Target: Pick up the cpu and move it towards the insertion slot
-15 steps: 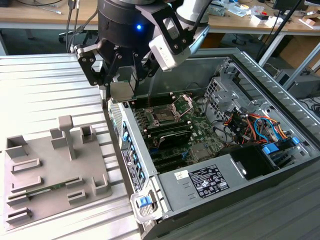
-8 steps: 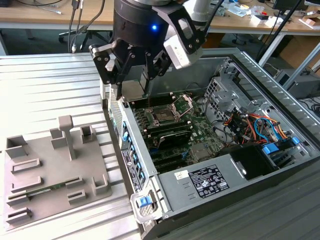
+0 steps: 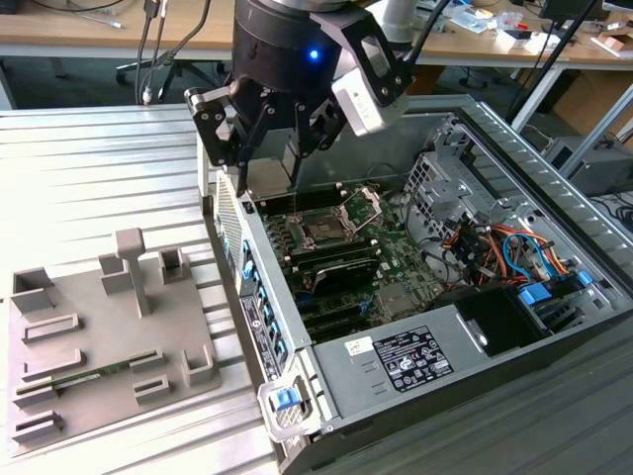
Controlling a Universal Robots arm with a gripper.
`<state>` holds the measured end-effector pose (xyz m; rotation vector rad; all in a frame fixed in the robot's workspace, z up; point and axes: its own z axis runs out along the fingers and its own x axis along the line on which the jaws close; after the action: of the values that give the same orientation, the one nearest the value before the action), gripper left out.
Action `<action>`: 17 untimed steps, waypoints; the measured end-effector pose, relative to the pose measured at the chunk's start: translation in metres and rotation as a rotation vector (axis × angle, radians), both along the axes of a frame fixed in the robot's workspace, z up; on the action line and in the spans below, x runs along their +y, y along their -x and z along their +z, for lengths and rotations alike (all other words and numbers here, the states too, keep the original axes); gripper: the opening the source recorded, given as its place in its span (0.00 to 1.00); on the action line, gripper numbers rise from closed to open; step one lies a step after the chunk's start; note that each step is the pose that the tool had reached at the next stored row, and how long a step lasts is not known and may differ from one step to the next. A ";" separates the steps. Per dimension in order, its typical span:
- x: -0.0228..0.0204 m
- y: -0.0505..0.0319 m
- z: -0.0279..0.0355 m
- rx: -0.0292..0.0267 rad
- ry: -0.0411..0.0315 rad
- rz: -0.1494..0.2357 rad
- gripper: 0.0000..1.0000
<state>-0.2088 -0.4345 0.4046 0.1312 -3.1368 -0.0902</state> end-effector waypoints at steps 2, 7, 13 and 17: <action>0.0005 -0.0018 -0.0001 0.0001 0.0000 0.000 0.55; 0.0016 -0.0069 -0.0002 0.0000 0.0000 0.000 0.55; 0.0021 -0.0113 -0.0003 0.0000 0.0000 0.000 0.55; 0.0024 -0.0141 -0.0004 0.0000 0.0000 0.000 0.55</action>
<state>-0.1947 -0.4321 0.4042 0.1311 -3.1368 -0.0902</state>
